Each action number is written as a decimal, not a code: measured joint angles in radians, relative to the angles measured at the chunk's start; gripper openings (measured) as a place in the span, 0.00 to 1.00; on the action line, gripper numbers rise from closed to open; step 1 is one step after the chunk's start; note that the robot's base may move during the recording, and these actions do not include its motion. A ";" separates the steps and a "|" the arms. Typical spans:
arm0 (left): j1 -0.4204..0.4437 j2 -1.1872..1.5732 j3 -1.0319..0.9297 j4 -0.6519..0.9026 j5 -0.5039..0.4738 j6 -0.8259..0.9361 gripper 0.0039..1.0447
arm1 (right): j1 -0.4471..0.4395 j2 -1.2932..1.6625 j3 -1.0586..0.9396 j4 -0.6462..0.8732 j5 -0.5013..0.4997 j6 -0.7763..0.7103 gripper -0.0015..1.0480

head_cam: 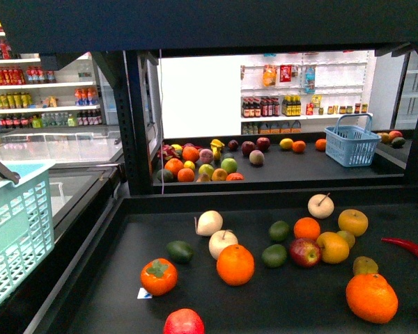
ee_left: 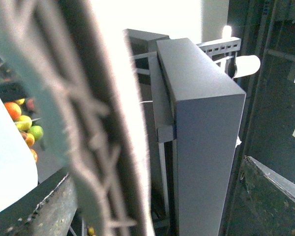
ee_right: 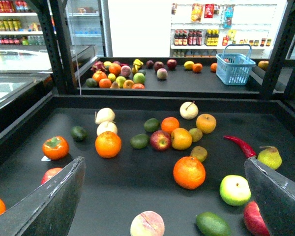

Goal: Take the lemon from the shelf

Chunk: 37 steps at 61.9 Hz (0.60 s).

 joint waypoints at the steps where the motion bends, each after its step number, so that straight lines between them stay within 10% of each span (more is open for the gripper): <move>1: 0.003 -0.008 -0.002 -0.010 -0.002 0.008 0.92 | 0.000 0.000 0.000 0.000 0.001 0.000 0.93; 37: -0.001 -0.341 -0.041 -0.780 -0.116 0.494 0.92 | 0.000 0.000 0.000 0.000 0.000 0.000 0.93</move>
